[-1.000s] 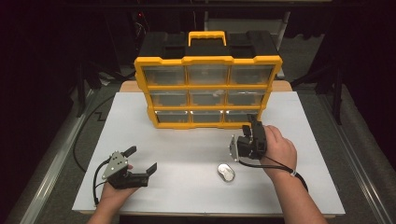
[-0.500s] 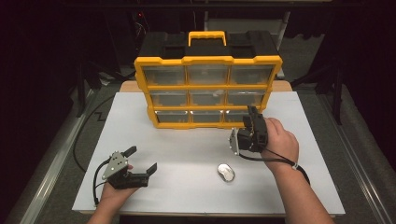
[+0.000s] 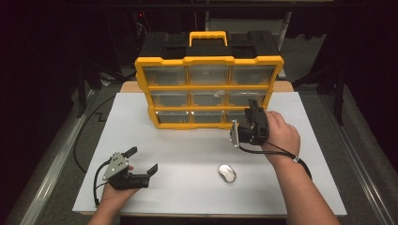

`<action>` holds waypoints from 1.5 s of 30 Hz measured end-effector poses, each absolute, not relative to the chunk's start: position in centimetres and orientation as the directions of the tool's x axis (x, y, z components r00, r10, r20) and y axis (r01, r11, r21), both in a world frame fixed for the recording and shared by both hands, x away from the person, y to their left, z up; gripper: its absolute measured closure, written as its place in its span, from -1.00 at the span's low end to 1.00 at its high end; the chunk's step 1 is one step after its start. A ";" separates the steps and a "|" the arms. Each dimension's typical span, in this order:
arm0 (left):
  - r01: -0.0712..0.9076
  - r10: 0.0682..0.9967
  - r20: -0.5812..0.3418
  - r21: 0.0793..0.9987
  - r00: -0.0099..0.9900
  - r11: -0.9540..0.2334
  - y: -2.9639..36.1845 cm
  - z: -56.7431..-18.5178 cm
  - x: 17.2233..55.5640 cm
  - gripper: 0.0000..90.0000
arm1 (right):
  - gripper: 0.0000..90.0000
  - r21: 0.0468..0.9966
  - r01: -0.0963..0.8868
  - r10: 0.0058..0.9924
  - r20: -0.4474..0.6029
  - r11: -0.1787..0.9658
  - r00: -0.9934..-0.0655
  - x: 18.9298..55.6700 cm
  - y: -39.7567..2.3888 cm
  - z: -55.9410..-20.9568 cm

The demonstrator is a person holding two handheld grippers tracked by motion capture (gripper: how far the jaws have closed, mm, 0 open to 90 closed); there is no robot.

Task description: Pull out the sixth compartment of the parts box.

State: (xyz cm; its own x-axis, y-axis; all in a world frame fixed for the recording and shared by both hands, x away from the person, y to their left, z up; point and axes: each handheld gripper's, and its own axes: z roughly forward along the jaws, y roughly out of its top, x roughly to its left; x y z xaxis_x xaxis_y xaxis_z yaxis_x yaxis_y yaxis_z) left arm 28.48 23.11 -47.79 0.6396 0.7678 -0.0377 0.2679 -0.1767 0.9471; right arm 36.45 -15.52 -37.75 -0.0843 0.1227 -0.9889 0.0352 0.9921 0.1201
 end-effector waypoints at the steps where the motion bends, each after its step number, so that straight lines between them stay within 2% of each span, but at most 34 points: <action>1: 0.268 0.768 -0.039 0.948 0.639 -0.174 23.1 -47.8 28.5 -0.99 | 0.29 0.125 0.033 0.127 -0.989 0.992 -0.078 36.6 -15.5 -37.7; 7: 0.267 0.767 -0.040 0.948 0.640 -0.174 23.0 -47.8 28.5 -0.99 | 0.35 0.125 0.038 0.128 -0.989 0.991 -0.079 37.2 -15.5 -37.4; 10: 0.268 0.767 -0.037 0.947 0.640 -0.179 23.1 -47.8 28.5 -0.99 | 0.38 0.093 0.040 0.096 -0.992 0.995 -0.079 37.5 -15.4 -37.1; 17: 0.269 0.767 -0.040 0.947 0.640 -0.175 23.0 -47.8 28.5 -0.99 | 0.46 0.106 0.042 0.109 -0.992 0.993 -0.066 38.3 -15.1 -36.9; 18: 0.269 0.767 -0.040 0.947 0.640 -0.175 23.0 -47.8 28.5 -0.99 | 0.47 0.083 0.039 0.085 -0.994 0.996 -0.066 38.4 -15.0 -36.7; 40: 0.269 0.771 -0.053 0.950 0.635 -0.157 23.2 -47.8 28.5 -0.99 | 0.58 0.054 0.066 0.060 -0.995 0.996 -0.085 40.2 -14.2 -36.9; 45: 0.270 0.770 -0.053 0.950 0.636 -0.157 23.2 -47.8 28.5 -0.99 | 0.61 0.024 0.058 0.028 -0.997 0.998 -0.075 40.3 -14.2 -36.8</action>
